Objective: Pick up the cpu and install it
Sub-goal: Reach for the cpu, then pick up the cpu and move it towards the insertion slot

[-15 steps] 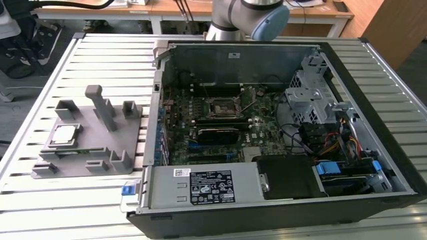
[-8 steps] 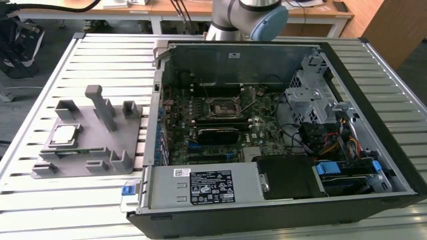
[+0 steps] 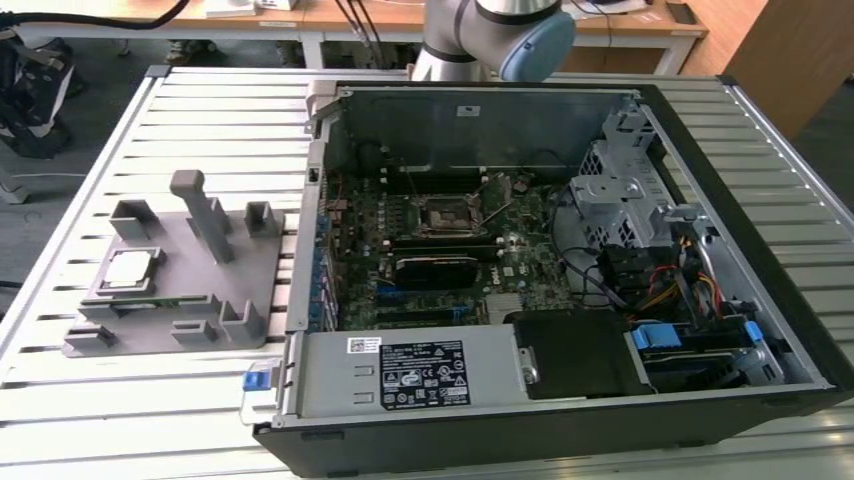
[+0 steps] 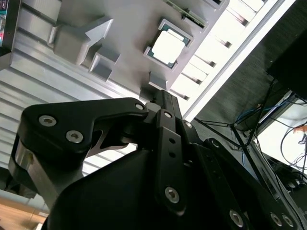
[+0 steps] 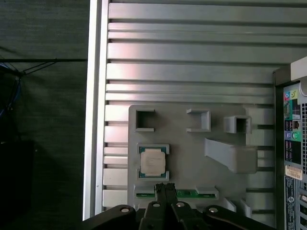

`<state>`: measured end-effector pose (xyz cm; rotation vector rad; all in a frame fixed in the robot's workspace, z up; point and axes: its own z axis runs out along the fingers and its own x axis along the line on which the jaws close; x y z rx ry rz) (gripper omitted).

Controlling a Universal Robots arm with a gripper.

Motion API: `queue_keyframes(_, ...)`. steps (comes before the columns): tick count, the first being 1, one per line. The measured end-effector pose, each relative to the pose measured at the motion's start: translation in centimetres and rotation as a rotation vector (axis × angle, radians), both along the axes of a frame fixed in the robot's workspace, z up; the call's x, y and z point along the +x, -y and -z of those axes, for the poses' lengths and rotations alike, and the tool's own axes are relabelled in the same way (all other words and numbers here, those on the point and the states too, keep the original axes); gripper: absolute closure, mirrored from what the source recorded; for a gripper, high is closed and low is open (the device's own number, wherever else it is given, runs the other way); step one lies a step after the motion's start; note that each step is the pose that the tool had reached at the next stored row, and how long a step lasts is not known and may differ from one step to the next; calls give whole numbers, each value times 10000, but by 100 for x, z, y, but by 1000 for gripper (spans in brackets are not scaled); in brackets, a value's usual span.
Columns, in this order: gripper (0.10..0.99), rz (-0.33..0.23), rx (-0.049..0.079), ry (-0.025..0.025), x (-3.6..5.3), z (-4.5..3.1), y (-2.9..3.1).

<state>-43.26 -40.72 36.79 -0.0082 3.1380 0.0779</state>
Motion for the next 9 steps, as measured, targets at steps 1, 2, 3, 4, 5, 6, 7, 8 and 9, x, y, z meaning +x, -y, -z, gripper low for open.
queue_keyframes(1,980,1,-1,-2,-1,2,0)
queue_keyframes(2,980,0,-1,-7,-1,4,-1)
queue_keyframes(3,980,1,-2,-12,-2,8,-1)
queue_keyframes(4,980,1,-1,-17,-2,12,-1)
queue_keyframes(5,980,2,-1,-22,-2,14,-1)
queue_keyframes(6,980,2,-1,-24,-3,18,-1)
queue_keyframes(7,980,2,-1,-24,-3,22,0)
queue_keyframes(8,980,2,-1,-27,-3,24,0)
queue_keyframes(9,980,1,-1,-35,-2,26,1)
